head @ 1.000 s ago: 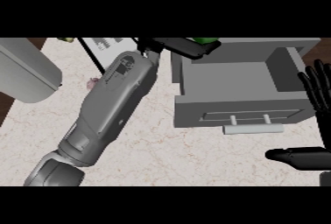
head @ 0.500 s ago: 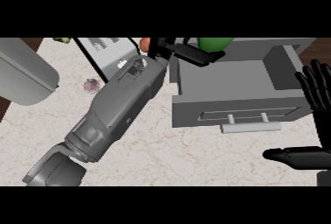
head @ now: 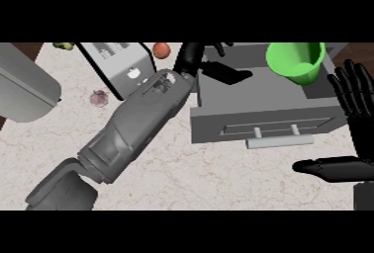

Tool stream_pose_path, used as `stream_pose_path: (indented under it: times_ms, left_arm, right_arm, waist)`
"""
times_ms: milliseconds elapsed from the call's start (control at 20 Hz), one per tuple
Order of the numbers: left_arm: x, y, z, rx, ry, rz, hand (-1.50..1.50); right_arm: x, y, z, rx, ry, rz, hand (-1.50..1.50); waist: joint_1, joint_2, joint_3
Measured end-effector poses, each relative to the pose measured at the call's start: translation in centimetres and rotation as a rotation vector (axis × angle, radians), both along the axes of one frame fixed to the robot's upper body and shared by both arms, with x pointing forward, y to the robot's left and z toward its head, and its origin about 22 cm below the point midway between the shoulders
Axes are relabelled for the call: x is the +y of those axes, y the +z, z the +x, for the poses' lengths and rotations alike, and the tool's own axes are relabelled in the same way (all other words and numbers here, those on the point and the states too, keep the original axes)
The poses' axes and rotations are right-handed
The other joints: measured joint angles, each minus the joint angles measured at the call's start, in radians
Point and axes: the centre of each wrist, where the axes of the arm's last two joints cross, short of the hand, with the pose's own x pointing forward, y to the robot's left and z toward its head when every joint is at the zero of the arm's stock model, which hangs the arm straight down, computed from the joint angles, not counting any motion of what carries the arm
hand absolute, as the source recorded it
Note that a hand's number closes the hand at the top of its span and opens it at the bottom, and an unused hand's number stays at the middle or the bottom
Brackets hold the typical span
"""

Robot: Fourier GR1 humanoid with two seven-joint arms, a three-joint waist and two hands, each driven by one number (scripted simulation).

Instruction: Pick up the cup, place it into the drawer and close the drawer

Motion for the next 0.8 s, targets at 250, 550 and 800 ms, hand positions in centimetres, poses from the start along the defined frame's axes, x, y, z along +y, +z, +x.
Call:
stream_pose_path:
  times_ms: [250,550,800]
  left_arm:
    - [-0.2,-0.9,-0.3,0.022,0.007,0.096,-1.5]
    - [-0.9,-1.7,-1.3,-0.014,0.033,0.1,-1.5]
    - [-1.8,-0.7,-1.8,-0.074,0.024,0.019,-1.5]
  right_arm:
    - [0.5,-0.1,0.2,-0.006,0.01,0.0,-1.5]
    - [0.4,0.1,0.1,-0.022,0.035,0.02,-1.5]
    - [0.1,-0.1,-0.6,-0.001,0.142,0.092,1.5]
  waist:
    - [-0.009,0.002,0.0]
    - [-0.014,0.002,0.0]
    - [-0.002,-0.003,0.0]
